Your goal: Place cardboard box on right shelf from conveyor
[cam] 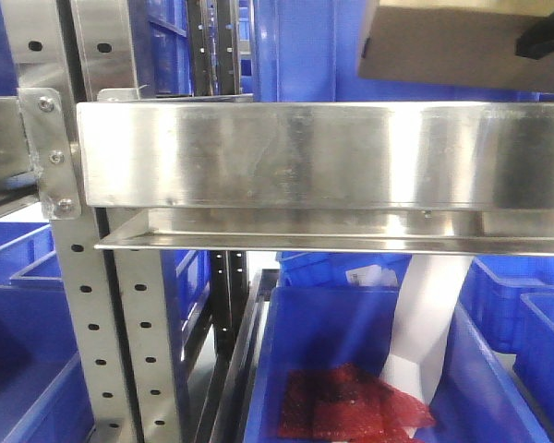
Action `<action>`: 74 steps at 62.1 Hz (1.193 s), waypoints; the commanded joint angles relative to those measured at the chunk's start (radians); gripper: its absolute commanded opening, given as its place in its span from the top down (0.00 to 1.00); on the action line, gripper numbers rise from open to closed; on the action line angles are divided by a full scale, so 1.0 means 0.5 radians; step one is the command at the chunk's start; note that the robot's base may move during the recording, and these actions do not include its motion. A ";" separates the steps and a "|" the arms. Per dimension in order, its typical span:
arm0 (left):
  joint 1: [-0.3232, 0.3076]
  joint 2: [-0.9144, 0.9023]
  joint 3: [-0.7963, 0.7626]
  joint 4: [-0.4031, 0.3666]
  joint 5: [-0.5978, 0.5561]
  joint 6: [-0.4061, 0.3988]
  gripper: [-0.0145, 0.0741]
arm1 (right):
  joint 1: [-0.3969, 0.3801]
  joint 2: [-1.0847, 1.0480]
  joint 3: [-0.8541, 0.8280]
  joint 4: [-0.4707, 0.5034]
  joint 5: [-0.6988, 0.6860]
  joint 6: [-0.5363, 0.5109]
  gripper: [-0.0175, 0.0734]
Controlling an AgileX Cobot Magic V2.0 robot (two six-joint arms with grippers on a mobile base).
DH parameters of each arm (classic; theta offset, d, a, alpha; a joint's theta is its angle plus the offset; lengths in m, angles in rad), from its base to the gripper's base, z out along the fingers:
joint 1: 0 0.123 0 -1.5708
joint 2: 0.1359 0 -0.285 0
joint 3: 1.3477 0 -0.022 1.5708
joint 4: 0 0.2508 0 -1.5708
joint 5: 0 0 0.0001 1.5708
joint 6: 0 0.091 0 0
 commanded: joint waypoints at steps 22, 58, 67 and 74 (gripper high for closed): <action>-0.001 -0.016 0.021 0.003 -0.175 -0.010 0.97 | -0.002 -0.060 -0.078 -0.037 -0.101 -0.008 0.11; -0.001 -0.016 0.021 0.003 -0.175 -0.010 0.97 | 0.144 -0.257 -0.074 -0.034 0.349 0.043 0.20; -0.001 -0.016 0.021 0.003 -0.175 -0.010 0.97 | 0.146 -0.350 -0.074 -0.028 0.359 0.043 0.39; -0.001 -0.016 0.021 0.003 -0.175 -0.010 0.97 | 0.146 -0.399 -0.074 -0.026 0.404 0.059 0.56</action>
